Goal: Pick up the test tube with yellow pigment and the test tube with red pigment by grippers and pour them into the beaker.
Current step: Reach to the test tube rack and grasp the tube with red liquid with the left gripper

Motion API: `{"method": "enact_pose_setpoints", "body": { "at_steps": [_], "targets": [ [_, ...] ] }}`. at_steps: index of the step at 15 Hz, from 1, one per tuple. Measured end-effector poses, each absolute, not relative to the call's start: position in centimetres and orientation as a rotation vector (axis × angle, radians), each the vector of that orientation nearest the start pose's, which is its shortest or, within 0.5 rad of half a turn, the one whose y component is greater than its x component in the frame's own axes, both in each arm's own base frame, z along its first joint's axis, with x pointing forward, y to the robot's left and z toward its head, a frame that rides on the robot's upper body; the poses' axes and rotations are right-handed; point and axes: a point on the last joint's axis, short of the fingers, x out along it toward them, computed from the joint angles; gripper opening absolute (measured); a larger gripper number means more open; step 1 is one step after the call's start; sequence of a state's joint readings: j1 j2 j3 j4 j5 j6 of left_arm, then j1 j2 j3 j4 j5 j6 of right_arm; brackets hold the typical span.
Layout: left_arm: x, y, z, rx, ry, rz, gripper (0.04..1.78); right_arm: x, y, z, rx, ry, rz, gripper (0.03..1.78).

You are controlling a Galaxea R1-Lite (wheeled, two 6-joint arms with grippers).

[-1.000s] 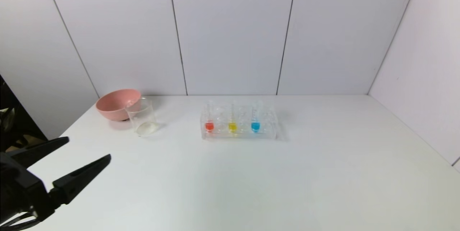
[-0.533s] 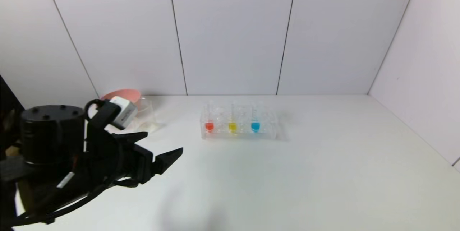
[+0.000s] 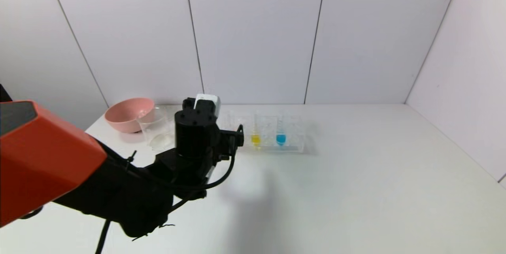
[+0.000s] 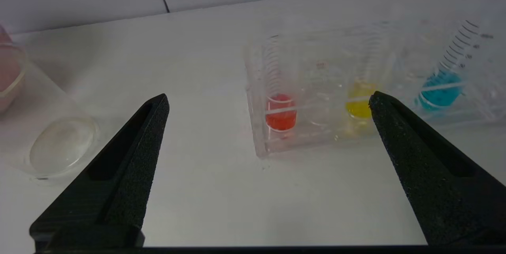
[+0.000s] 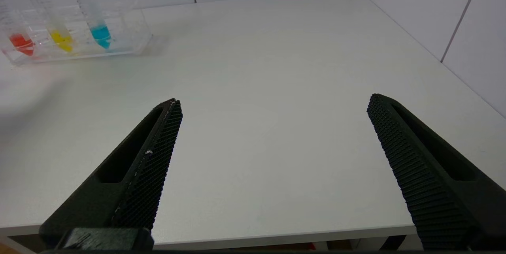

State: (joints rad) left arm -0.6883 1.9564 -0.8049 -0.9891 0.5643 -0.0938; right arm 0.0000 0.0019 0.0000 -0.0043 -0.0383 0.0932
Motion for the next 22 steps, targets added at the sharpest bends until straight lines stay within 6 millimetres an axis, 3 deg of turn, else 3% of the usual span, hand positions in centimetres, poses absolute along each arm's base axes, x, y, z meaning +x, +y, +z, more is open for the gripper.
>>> {"method": "enact_pose_setpoints", "body": {
  "at_steps": [2, 5, 10, 16, 22],
  "targets": [
    [28.7, -23.0, 12.7, -0.010, 0.106, -0.045, 1.76, -2.3, -0.1, 7.6, 0.093, -0.004, -0.038, 1.71],
    [29.1, -23.9, 11.4, 0.005, 0.119, -0.025, 1.76, -2.3, -0.1, 7.6, 0.093, -0.004, -0.038, 1.71],
    [29.9, -24.4, 10.9, 0.008, 0.119, -0.027, 1.76, -2.3, -0.1, 7.6, 0.093, -0.004, -0.038, 1.71],
    [32.7, -24.4, 11.3, -0.011, 0.102, -0.018, 1.76, -2.3, -0.1, 7.6, 0.093, -0.004, -0.038, 1.71],
    [33.8, -24.8, 10.4, -0.010, 0.105, -0.030, 1.76, -2.3, -0.1, 7.6, 0.093, -0.004, -0.038, 1.71]
  ]
}}
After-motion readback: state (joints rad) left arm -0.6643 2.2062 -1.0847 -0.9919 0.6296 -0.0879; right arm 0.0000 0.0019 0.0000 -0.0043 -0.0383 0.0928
